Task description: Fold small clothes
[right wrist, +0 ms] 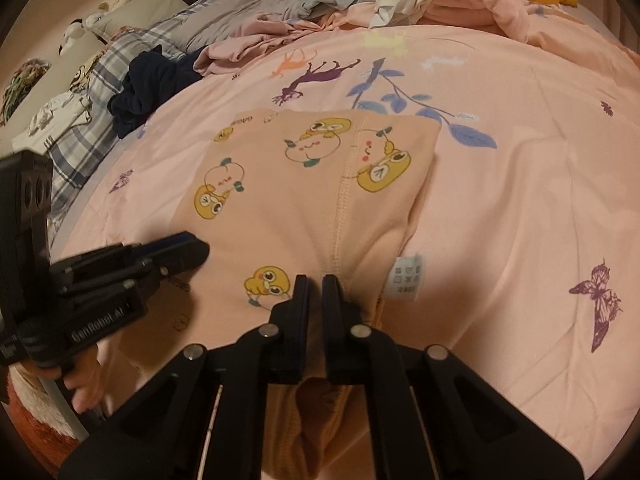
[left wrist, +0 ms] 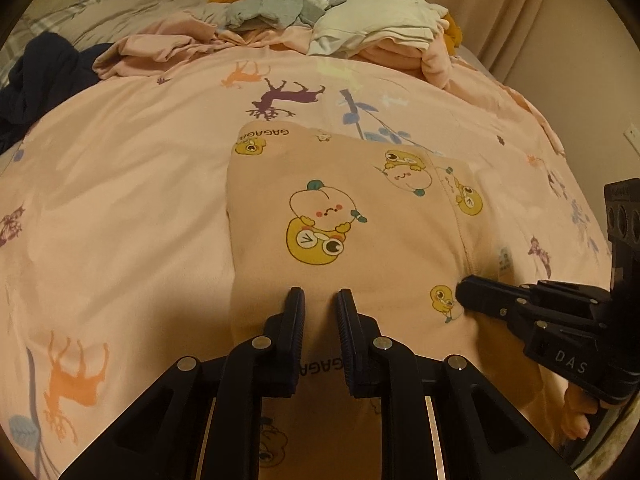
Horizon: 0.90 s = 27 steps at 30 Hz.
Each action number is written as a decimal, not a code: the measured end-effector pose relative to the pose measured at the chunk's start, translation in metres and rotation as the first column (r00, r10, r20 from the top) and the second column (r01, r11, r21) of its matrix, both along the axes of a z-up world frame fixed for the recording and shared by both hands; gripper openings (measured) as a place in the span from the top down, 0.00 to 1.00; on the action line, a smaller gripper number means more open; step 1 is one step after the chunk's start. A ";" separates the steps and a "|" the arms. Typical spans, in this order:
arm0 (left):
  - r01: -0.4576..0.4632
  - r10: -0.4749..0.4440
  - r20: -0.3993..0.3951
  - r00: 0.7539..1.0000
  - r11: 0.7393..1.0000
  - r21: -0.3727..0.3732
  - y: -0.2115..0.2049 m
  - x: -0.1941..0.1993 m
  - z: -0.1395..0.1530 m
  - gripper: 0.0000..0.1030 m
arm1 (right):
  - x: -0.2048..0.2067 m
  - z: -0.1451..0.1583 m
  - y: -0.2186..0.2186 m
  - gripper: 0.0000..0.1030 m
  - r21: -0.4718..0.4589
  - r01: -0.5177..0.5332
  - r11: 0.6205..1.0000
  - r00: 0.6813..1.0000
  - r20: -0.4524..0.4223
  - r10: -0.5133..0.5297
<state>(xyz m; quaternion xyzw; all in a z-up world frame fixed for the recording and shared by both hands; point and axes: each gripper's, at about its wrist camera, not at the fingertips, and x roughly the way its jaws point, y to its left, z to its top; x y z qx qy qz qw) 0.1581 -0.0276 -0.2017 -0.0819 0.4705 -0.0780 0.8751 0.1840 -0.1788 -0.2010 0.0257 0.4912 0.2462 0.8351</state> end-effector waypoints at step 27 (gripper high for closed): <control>0.053 -0.053 -0.059 0.997 0.999 0.005 -0.002 -0.033 -0.005 0.82 | -0.042 0.000 -0.024 1.00 0.011 -0.038 0.999 0.998 -0.049 0.039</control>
